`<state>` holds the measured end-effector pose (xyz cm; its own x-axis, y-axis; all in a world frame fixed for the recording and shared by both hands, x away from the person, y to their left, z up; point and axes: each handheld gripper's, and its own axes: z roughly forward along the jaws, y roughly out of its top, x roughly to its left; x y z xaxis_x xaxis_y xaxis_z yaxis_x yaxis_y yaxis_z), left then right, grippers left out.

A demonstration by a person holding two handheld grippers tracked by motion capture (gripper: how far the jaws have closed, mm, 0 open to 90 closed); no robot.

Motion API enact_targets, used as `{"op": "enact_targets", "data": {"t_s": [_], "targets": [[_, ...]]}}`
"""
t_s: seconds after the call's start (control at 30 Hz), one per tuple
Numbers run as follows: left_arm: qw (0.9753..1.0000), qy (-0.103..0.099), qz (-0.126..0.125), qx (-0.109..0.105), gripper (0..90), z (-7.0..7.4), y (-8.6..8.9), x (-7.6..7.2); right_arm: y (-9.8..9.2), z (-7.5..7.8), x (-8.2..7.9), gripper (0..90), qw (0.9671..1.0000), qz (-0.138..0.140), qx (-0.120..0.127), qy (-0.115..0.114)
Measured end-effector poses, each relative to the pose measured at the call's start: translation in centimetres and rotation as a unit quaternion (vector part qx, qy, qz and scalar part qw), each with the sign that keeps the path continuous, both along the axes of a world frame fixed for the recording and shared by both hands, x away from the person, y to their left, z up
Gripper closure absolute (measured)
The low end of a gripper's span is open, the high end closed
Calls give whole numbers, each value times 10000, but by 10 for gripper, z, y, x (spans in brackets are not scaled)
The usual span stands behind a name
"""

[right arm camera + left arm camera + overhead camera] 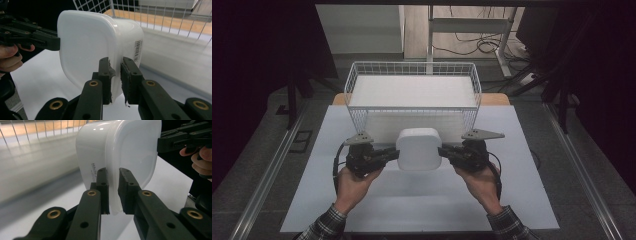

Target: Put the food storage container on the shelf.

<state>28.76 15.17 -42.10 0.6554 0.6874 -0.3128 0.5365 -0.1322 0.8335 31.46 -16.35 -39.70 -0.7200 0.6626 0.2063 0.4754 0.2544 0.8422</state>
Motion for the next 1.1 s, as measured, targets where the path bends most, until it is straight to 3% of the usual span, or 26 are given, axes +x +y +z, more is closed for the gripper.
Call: {"op": "enact_targets", "data": {"t_s": [0.17, 0.27, 0.33, 0.47, 0.5, 0.7, 0.87, 1.1], "targets": [[9999, -126, 35, 17, 798, 19, 1, 9, 1, 14, 8, 778, 10000, -11, 44, -88], [9997, -233, 64, 35, 799, 38, 5, 16, 4, 29, 16, 778, 9998, -20, 118, -160], [9997, -241, 65, 13, 799, 42, 6, 18, 6, 36, 20, 778, 9997, -22, 155, -195], [9993, -353, 96, -6, 799, 67, 11, 29, 10, 54, 29, 778, 9994, -35, 231, -264], [9993, -353, 96, -6, 799, 67, 11, 29, 10, 54, 29, 778, 9994, -35, 231, -264], [9986, -525, 91, -16, 800, 97, 16, 51, 16, 83, 49, 776, 9984, -122, 285, -474], [9986, -516, 71, -32, 800, 111, 19, 66, 20, 101, 65, 774, 9979, -211, 310, -533], [9997, -195, 107, -115, 797, 119, 25, 93, 28, 111, 89, 772, 9985, -285, 301, -351]]}}
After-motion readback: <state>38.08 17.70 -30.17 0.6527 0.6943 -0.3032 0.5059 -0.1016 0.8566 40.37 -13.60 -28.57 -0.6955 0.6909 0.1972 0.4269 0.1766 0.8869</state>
